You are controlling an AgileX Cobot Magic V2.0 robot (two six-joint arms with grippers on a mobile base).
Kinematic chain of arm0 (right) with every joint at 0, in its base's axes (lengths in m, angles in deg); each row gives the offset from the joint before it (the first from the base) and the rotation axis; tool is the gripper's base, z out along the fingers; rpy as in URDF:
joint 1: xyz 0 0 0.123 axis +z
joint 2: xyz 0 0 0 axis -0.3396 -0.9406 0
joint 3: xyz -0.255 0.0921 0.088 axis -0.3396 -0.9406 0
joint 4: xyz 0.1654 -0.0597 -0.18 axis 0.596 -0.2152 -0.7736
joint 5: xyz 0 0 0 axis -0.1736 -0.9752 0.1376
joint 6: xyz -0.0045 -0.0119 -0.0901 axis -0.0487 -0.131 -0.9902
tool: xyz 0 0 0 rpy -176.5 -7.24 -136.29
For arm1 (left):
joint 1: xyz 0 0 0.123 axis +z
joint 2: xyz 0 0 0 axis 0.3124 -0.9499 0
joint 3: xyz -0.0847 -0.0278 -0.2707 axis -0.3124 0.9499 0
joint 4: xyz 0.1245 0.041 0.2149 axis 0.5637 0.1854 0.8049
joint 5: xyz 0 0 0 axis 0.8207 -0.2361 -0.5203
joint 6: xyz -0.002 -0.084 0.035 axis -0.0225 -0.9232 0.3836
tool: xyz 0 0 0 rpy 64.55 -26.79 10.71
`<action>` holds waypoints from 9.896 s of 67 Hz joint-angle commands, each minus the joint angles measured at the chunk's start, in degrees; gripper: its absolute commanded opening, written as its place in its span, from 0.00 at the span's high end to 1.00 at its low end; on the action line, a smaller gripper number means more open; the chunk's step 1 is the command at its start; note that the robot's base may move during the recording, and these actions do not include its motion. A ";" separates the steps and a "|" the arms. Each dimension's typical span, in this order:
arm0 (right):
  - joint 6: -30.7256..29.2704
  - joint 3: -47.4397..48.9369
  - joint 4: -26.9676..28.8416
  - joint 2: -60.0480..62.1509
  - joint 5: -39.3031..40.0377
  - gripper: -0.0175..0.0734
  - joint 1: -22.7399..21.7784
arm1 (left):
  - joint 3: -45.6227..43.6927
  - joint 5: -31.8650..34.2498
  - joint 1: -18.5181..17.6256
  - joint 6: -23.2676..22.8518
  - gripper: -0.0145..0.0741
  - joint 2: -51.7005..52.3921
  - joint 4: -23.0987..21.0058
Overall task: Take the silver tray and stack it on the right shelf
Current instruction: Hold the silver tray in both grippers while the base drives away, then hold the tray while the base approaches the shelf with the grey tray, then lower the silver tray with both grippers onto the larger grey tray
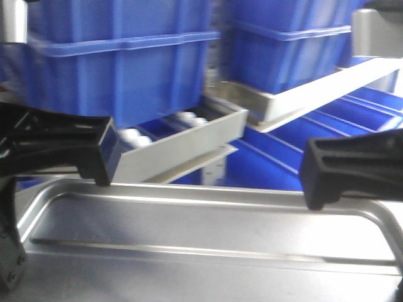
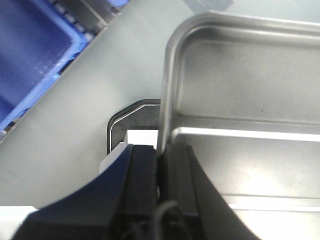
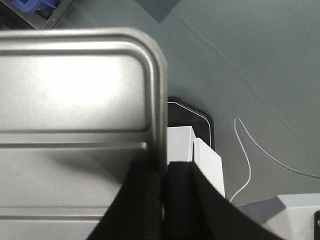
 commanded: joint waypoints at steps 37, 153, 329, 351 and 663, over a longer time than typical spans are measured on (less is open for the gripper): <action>-0.10 1.33 -1.86 1.29 -16.21 0.73 -0.06 | -1.37 -3.86 -0.15 -0.44 0.95 1.25 2.38; -0.10 1.33 -1.86 1.29 -16.14 0.73 -0.06 | -1.37 -17.19 -0.15 -0.44 0.95 1.25 2.38; -0.10 1.43 -1.86 1.29 -15.74 0.73 -0.06 | -1.37 -17.19 -0.15 -0.44 0.95 1.25 1.97; -0.10 1.43 -1.86 1.29 -15.69 0.73 -0.06 | -1.37 -17.19 -0.15 -0.44 0.95 1.25 1.97; -3.44 1.49 -3.86 1.29 -9.42 0.73 -0.13 | -1.37 -12.82 0.08 4.22 0.95 1.25 4.44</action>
